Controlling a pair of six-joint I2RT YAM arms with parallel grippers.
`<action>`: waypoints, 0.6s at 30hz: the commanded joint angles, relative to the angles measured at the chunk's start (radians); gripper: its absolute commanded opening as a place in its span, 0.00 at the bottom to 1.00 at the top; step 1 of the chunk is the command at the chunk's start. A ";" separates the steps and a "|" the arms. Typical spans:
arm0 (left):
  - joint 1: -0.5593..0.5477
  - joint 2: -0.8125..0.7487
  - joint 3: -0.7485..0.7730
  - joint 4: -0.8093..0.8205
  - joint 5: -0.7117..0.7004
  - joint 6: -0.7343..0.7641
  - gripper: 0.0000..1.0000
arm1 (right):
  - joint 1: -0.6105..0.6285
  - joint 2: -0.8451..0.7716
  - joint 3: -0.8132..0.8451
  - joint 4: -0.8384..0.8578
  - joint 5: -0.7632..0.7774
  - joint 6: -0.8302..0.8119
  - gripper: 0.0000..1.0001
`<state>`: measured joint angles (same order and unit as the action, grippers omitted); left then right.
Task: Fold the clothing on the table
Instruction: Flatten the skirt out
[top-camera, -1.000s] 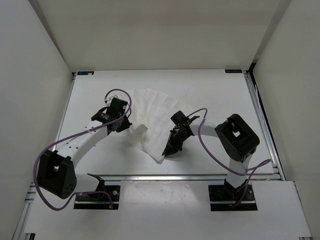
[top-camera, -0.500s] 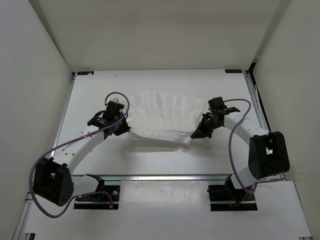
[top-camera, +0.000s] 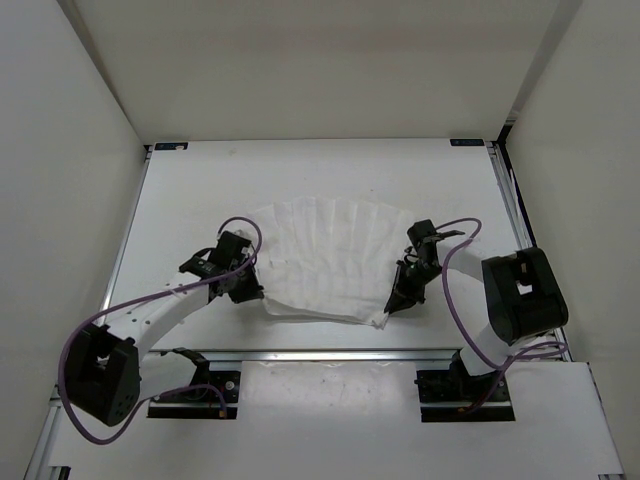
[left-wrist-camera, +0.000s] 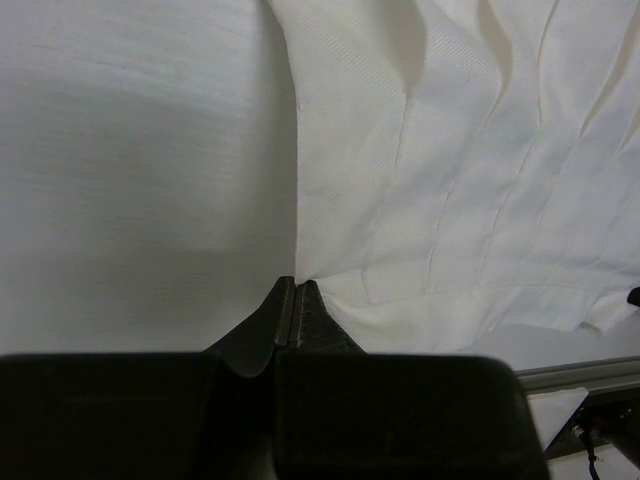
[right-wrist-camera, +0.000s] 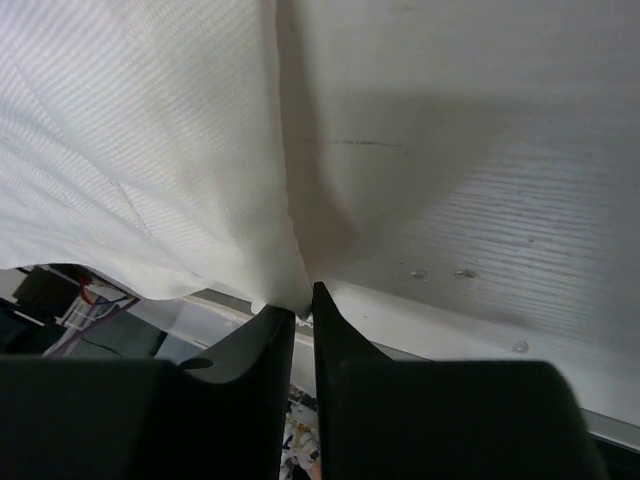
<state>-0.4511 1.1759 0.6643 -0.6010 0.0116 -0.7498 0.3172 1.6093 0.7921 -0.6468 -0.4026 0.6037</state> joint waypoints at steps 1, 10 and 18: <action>0.002 -0.053 -0.038 -0.005 -0.030 -0.028 0.00 | 0.019 -0.038 0.007 -0.074 0.039 -0.064 0.18; 0.015 -0.090 -0.040 -0.034 -0.048 -0.028 0.00 | 0.097 -0.083 -0.053 -0.039 0.007 -0.007 0.36; 0.000 -0.084 -0.026 -0.046 -0.058 -0.033 0.00 | 0.148 -0.037 -0.011 -0.013 0.013 0.019 0.48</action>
<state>-0.4454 1.1088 0.6174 -0.6308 -0.0254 -0.7780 0.4568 1.5608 0.7479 -0.6750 -0.3866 0.6029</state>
